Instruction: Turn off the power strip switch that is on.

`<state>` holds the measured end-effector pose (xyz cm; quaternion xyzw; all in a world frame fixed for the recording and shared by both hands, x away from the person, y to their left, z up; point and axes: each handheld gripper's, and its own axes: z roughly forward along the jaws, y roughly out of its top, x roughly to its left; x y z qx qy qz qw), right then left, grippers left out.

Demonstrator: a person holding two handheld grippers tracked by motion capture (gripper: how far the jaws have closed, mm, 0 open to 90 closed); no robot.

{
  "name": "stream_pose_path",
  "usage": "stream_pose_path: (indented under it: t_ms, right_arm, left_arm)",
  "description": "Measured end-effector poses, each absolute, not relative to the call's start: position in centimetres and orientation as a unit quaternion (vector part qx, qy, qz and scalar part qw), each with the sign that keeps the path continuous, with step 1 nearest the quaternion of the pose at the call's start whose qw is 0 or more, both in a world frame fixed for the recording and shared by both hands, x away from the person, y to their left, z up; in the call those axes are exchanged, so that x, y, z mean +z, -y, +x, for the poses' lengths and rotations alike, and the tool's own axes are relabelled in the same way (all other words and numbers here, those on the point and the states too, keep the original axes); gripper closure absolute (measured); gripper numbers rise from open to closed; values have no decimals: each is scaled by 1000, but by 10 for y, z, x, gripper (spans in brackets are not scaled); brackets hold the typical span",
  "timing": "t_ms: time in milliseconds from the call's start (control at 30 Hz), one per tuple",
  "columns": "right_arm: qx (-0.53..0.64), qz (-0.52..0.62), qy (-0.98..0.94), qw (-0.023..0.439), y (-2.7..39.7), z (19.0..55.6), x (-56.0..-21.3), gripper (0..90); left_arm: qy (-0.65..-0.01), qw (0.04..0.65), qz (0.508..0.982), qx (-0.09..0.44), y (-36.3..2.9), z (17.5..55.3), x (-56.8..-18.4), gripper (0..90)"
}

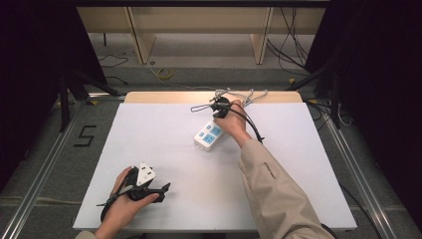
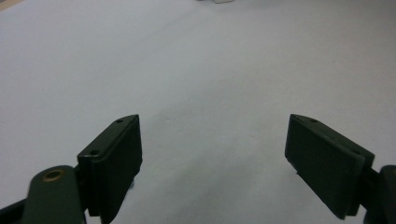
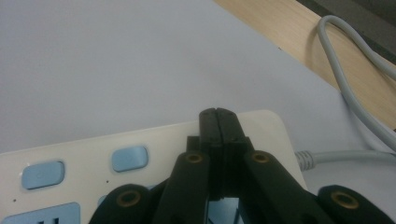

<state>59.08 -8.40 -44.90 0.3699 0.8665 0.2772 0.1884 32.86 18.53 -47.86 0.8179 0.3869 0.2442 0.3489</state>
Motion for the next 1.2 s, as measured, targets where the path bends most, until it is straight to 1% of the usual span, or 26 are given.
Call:
stream_pose_path:
  t_ms: [100,433,800,1200]
  right_arm:
    - [282,377,-864,181,86,590,-449,900]
    - [279,376,-864,184,95,586,-444,900]
    - [283,384,-863,168,108,579,-442,900]
    - [289,380,-863,165,118,569,-438,900]
  left_arm:
    - [-387,349,818,244,-185,329,-479,187]
    - [-387,350,817,245,-184,328,-478,187]
    - [-388,349,817,245,-184,329,-479,187]
    - [-388,348,817,246,-183,329,-479,187]
